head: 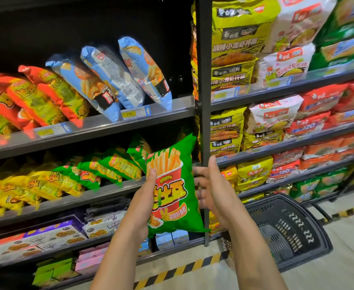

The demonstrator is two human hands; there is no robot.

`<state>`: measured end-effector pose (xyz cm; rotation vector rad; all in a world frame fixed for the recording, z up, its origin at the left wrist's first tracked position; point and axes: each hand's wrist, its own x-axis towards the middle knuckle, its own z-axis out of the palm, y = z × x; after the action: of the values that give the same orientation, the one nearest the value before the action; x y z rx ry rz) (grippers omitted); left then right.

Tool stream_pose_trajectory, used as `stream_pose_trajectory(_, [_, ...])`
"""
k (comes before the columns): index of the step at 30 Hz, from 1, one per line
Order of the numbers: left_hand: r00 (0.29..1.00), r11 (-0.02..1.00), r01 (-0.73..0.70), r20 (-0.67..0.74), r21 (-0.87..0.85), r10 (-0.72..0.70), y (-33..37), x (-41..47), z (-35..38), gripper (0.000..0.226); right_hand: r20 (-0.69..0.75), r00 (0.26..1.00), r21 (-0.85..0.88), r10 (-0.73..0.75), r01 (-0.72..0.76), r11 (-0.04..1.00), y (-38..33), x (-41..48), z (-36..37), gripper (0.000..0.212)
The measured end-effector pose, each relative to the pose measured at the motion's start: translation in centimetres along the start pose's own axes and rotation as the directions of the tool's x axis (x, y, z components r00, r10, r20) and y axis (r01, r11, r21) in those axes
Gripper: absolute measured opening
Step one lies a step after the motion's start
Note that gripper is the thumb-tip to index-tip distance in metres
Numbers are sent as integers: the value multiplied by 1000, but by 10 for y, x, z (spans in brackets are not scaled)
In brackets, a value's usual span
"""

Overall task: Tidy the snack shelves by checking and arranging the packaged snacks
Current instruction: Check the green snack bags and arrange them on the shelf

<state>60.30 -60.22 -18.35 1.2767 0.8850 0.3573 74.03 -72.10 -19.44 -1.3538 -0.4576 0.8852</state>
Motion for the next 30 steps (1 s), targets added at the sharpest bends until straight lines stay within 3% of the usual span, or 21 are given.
stream_pose_trajectory(4, [999, 999, -42, 4, -10, 42, 2, -5, 1, 55, 37, 999, 7, -25, 25, 1000, -5, -8, -3, 82])
stream_pose_trajectory(11, [991, 991, -134, 9, 31, 134, 0, -5, 10, 67, 143, 990, -116, -21, 38, 993, 0, -19, -3, 57])
stream_pose_trajectory(18, [946, 959, -276, 195, 62, 260, 2, -10, 6, 52, 142, 986, 45, -92, 86, 995, 13, -14, -21, 51])
stream_pose_trajectory(20, [919, 946, -321, 253, 39, 301, 2, -9, -1, 64, 149, 980, 60, -132, 124, 990, 16, -12, -27, 51])
stream_pose_trajectory(22, [906, 941, -335, 293, 51, 307, -1, -5, -8, 90, 142, 976, 84, -164, 153, 985, 17, -11, -31, 49])
stream_pose_trajectory(24, [893, 938, -344, 323, 42, 313, -2, -2, -13, 98, 148, 971, 100, -186, 172, 980, 17, -11, -33, 47])
stream_pose_trajectory(28, [892, 931, -363, 296, 17, 342, -1, 1, -10, 79, 182, 963, 92, -200, 186, 978, 16, -8, -37, 51])
stream_pose_trajectory(30, [909, 939, -344, 249, -6, 334, 2, 1, -6, 65, 200, 967, 82, -156, 142, 986, 13, -7, -35, 68])
